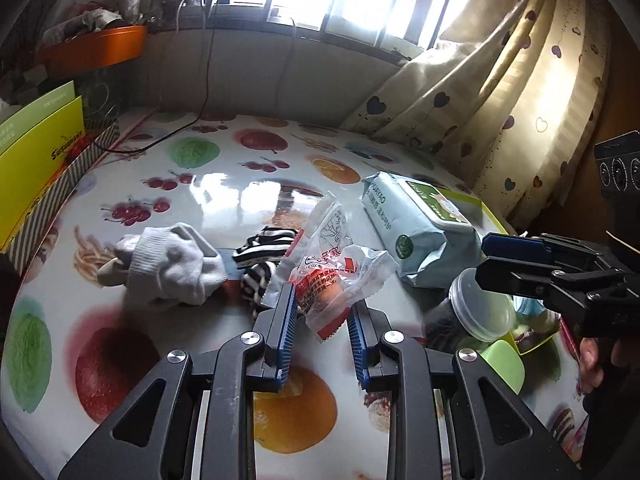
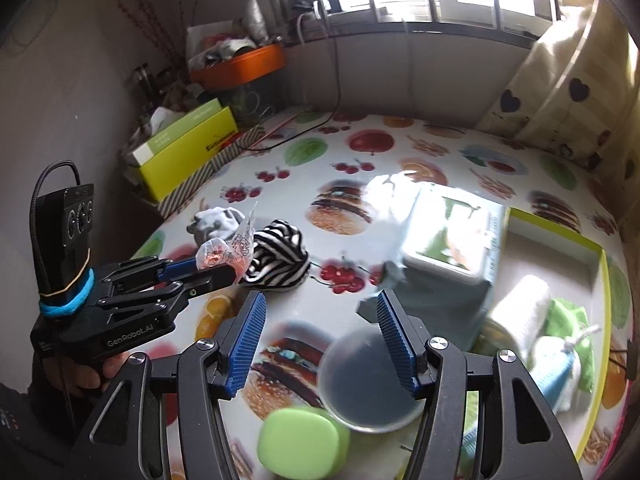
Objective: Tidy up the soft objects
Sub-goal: 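Grasp the clear plastic bag of red items with the left gripper, then grasp the black-and-white striped sock with the right gripper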
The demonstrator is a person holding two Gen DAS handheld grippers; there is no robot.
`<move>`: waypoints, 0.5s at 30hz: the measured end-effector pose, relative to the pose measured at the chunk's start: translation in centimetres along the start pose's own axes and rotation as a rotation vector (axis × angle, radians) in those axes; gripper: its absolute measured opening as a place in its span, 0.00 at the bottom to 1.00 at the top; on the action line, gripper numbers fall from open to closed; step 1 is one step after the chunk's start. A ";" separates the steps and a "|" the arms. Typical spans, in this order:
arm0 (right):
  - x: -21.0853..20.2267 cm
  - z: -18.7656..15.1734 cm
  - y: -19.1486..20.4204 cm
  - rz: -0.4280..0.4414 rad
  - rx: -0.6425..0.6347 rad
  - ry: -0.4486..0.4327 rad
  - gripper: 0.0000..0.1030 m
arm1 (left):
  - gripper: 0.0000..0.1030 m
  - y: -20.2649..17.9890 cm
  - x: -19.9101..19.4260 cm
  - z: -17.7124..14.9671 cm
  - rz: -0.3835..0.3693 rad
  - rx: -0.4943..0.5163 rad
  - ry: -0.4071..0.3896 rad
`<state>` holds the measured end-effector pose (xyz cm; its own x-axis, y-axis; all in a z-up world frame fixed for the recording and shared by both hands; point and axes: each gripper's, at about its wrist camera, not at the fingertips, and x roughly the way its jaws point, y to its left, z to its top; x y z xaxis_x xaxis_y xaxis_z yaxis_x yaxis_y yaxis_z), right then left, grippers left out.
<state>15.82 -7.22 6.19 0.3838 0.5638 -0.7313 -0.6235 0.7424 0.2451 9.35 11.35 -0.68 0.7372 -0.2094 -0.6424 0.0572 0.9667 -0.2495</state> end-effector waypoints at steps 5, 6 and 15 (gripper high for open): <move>3.1 1.6 1.3 0.011 -0.038 0.072 0.56 | 0.25 2.1 -1.1 -0.5 0.023 -0.042 -0.018; 3.7 2.0 1.4 0.016 -0.043 0.086 0.56 | 0.25 2.5 -1.2 -0.6 0.025 -0.048 -0.021; 9.3 5.0 3.8 0.048 -0.088 0.202 0.56 | 0.25 5.6 -2.0 -1.5 0.030 -0.121 -0.034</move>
<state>20.46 2.69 3.49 0.2136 0.5072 -0.8349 -0.6980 0.6772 0.2328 7.19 16.98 -1.95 0.7596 -0.1736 -0.6268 -0.0457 0.9471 -0.3177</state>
